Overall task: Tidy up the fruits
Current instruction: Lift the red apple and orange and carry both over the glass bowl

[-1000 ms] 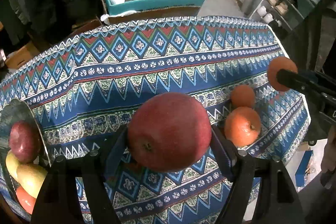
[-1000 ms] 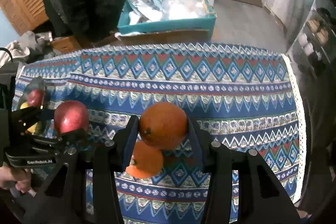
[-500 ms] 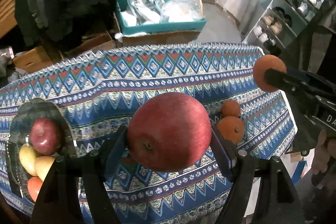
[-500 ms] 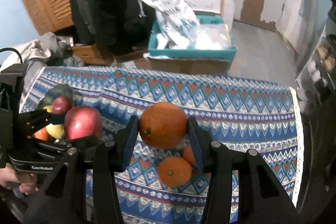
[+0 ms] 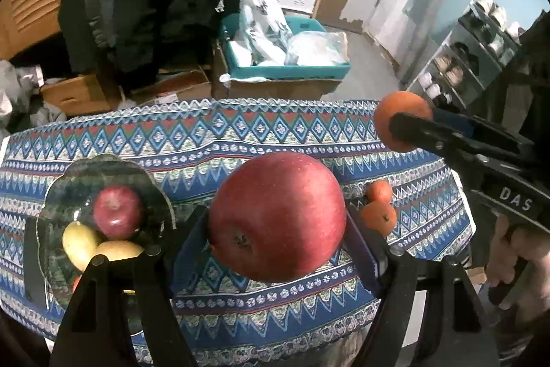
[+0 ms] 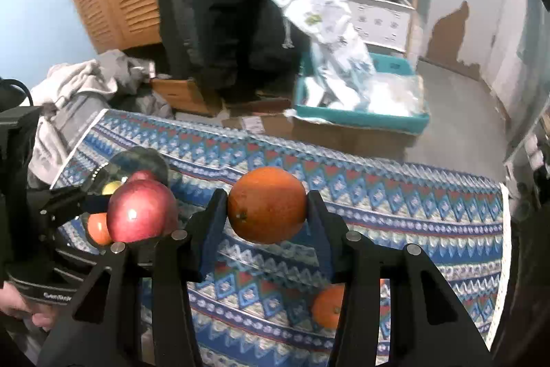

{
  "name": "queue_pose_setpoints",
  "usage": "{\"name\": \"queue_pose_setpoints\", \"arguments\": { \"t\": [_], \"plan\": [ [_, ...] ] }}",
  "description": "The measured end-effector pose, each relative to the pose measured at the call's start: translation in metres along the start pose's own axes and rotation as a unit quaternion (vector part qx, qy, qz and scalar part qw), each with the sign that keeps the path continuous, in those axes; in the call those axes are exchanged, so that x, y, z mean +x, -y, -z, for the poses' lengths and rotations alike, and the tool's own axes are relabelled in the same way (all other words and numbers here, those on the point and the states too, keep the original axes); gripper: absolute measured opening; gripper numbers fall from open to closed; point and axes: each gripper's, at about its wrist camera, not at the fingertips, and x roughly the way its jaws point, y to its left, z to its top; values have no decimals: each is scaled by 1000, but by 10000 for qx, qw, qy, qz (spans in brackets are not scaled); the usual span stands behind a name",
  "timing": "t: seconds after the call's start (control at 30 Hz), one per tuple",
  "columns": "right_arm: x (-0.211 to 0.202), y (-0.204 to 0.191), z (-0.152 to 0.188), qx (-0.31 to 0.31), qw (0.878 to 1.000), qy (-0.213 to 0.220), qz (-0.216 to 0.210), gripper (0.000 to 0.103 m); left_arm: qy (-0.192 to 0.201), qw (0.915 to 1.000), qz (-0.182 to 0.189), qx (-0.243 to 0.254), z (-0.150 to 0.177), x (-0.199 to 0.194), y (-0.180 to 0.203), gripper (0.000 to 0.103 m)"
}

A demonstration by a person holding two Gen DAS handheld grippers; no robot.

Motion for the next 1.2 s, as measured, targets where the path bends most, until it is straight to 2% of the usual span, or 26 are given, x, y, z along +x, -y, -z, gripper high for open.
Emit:
{"name": "queue_pose_setpoints", "arguments": {
  "t": [0.23,0.73,0.97,1.2],
  "plan": [
    [15,-34,-13,-230,9996,-46,-169,46,215,9995,-166,-169,4,-21,-28,78],
    [54,-103,-45,-494,9963,-168,-677,46,477,9939,-493,-858,20,-54,-108,78],
    [85,-133,-53,-538,9932,-380,-963,46,484,9892,-735,-1176,29,-56,-146,78],
    [122,-162,-52,-559,9887,-732,-1185,46,309,9828,-1006,-1520,42,-45,-186,78]
  ]
}}
